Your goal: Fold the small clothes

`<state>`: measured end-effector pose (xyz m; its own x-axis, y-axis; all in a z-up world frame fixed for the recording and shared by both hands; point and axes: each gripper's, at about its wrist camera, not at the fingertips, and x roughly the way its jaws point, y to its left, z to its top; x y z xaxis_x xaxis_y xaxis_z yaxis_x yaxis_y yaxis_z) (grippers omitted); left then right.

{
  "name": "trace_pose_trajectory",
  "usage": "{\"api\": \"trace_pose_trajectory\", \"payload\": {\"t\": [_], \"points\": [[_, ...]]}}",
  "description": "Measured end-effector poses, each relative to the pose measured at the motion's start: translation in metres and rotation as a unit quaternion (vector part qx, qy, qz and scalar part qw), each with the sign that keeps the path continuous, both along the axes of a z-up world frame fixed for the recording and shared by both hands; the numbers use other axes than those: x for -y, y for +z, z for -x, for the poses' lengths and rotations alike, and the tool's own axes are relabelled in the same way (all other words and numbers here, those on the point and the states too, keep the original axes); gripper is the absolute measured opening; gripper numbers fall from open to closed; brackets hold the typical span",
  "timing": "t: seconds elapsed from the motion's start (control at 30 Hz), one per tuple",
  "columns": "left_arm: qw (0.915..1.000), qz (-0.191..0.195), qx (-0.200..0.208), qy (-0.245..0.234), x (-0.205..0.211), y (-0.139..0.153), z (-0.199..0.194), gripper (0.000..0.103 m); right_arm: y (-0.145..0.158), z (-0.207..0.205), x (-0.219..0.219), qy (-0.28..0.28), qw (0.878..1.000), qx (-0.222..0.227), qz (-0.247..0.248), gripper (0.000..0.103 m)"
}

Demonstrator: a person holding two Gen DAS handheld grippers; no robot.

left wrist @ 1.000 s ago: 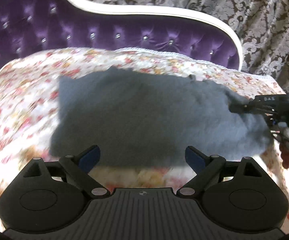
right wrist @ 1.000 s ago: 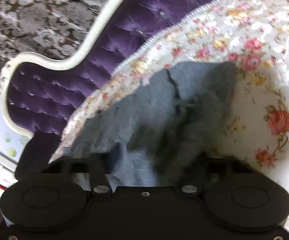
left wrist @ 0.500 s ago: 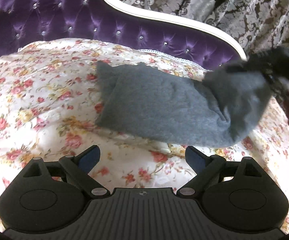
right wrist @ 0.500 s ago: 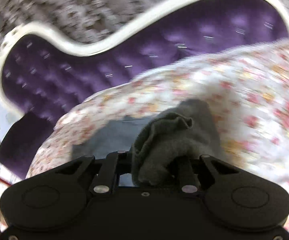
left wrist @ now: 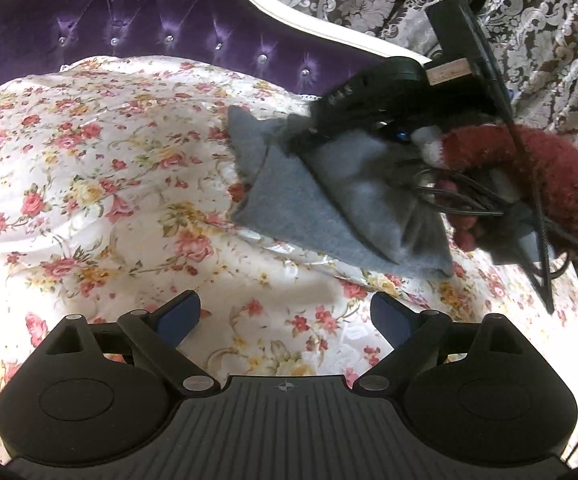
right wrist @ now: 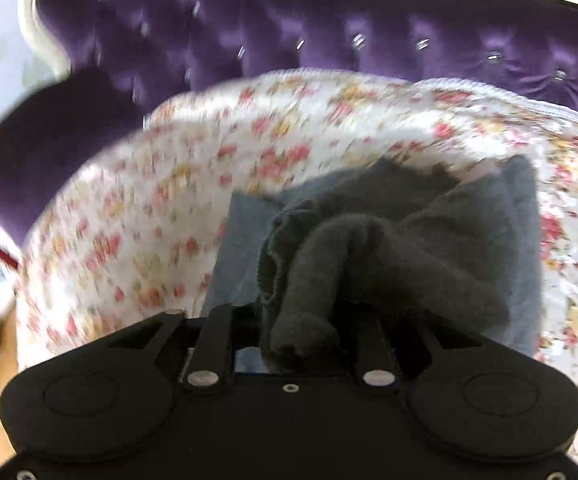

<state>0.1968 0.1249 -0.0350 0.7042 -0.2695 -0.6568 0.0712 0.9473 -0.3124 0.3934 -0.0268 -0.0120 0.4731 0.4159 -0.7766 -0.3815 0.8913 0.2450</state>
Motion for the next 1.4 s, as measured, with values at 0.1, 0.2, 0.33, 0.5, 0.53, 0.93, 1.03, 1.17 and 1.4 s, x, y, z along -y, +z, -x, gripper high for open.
{"api": "trace_pose_trajectory", "payload": {"t": [0.1,0.2,0.33,0.5,0.53,0.93,1.03,1.17,1.4], "points": [[1.0,0.002,0.001,0.002,-0.003,0.0,0.0,0.093,0.007,0.008,-0.002,0.025,0.999,0.012,-0.04,0.067],[1.0,0.002,0.001,0.003,-0.004,0.001,-0.001,0.093,0.025,0.015,0.006,0.053,0.991,0.029,-0.118,0.068],[1.0,-0.005,0.008,-0.001,-0.004,0.008,-0.003,0.093,0.052,0.025,0.028,0.052,0.98,0.066,-0.179,0.069],[0.9992,-0.025,0.026,-0.016,0.0,0.025,-0.012,0.093,0.058,0.035,0.077,0.001,0.977,0.083,-0.195,0.07],[0.9989,-0.03,0.03,-0.019,0.001,0.029,-0.015,0.093,0.054,0.038,0.087,-0.014,0.978,0.084,-0.19,0.07],[0.9875,-0.139,0.067,-0.032,0.041,0.057,-0.106,0.093,0.001,0.078,0.131,-0.071,0.988,0.115,-0.081,0.07],[0.9836,-0.163,0.066,-0.038,0.054,0.048,-0.124,0.093,-0.008,0.082,0.126,-0.073,0.988,0.124,-0.054,0.07],[0.9829,-0.179,0.034,-0.025,0.054,0.021,-0.147,0.093,-0.023,0.083,0.115,-0.07,0.99,0.118,-0.038,0.071],[0.9969,-0.066,-0.034,0.027,-0.001,-0.014,-0.161,0.099,-0.041,0.093,0.074,-0.005,0.991,0.133,0.027,0.088]]}}
